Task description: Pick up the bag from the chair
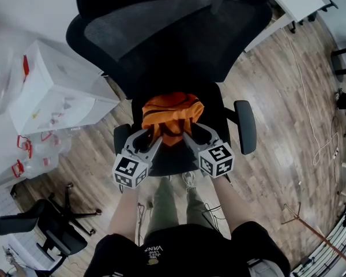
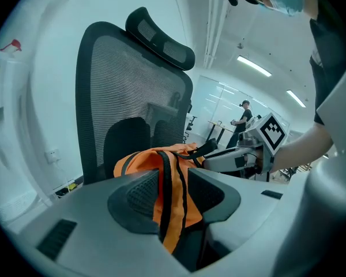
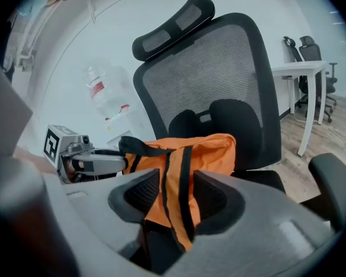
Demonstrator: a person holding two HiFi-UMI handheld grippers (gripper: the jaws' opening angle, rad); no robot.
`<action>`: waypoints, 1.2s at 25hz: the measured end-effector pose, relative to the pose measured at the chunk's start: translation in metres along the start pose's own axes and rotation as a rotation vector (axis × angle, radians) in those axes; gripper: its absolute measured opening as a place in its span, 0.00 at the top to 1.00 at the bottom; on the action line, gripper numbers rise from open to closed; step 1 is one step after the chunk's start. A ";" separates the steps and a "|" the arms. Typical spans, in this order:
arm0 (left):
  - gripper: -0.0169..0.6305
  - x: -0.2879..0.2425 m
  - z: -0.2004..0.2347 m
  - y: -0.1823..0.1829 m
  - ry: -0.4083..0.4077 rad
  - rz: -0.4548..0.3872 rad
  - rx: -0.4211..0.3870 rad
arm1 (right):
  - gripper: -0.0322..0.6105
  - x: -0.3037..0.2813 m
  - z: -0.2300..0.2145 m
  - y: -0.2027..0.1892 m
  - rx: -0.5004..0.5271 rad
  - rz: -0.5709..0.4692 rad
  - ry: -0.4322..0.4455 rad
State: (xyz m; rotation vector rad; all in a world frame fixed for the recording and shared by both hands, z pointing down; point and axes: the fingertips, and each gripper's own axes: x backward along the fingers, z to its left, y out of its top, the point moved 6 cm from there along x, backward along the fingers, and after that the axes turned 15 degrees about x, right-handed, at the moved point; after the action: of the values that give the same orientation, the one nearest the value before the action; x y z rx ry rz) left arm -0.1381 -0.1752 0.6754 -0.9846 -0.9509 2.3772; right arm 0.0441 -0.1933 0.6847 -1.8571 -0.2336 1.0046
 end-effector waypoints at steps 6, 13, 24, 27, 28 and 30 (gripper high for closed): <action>0.74 -0.012 -0.001 -0.010 0.016 0.056 0.028 | 0.76 -0.008 0.011 -0.008 0.070 0.082 -0.013; 0.92 -0.003 -0.007 -0.006 -0.031 0.071 0.078 | 0.93 0.007 0.010 0.001 0.091 0.058 -0.055; 0.94 0.012 -0.023 0.003 -0.054 0.050 0.087 | 0.93 0.022 0.019 0.017 0.101 0.031 -0.058; 0.94 0.017 -0.029 0.005 -0.060 0.040 0.087 | 0.93 0.029 0.020 0.021 0.108 0.022 -0.067; 0.94 0.019 -0.031 0.006 -0.061 0.036 0.088 | 0.93 0.031 0.021 0.022 0.109 0.019 -0.070; 0.94 0.022 -0.034 0.008 -0.063 0.030 0.089 | 0.93 0.036 0.024 0.025 0.110 0.012 -0.075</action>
State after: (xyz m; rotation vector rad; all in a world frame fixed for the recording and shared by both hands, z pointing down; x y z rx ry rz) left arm -0.1289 -0.1527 0.6416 -0.9021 -0.8492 2.4661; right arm 0.0437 -0.1706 0.6404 -1.7252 -0.2078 1.0757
